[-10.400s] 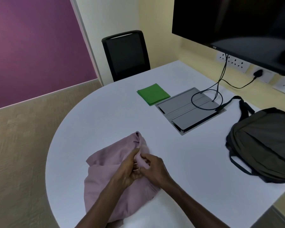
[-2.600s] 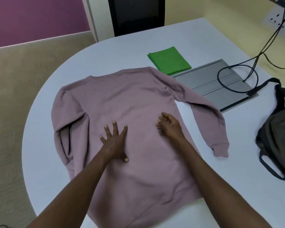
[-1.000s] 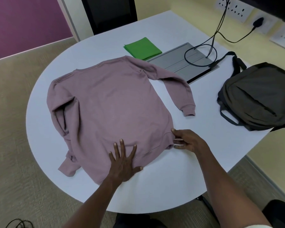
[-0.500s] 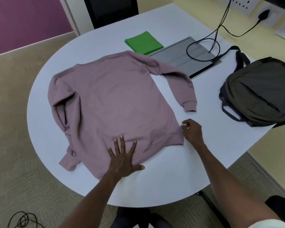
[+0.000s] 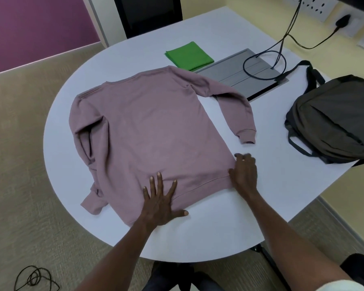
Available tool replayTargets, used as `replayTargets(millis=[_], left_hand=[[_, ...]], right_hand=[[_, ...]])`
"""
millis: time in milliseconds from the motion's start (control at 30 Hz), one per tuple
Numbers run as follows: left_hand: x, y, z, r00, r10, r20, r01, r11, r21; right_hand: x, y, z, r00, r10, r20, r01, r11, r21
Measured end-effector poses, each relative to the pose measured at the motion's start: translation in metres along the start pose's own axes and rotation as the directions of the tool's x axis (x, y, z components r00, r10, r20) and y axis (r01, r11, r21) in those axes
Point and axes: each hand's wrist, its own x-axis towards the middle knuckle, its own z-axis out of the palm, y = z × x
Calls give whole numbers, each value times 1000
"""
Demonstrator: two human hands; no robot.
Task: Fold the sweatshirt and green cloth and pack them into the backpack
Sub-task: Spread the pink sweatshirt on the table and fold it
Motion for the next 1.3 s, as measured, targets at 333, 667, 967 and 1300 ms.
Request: replayTargets(millis=[333, 667, 967, 1300], left_hand=[[-57, -28, 16, 820, -330, -467, 187, 926, -327], [-76, -44, -14, 688, -723, 62, 58, -31, -998], [-96, -72, -20, 902, -374, 215, 62, -382, -922], [-114, -108, -10, 918, -369, 146, 172, 39, -984]], right_hand=[[-46, -63, 42, 796, -301, 525, 479, 844, -243], [-82, -133, 57, 678, -449, 582, 611, 784, -107], [-92, -165, 63, 638, -221, 738, 386, 921, -58], [-108, -196, 70, 632, -45, 774, 335, 916, -221]])
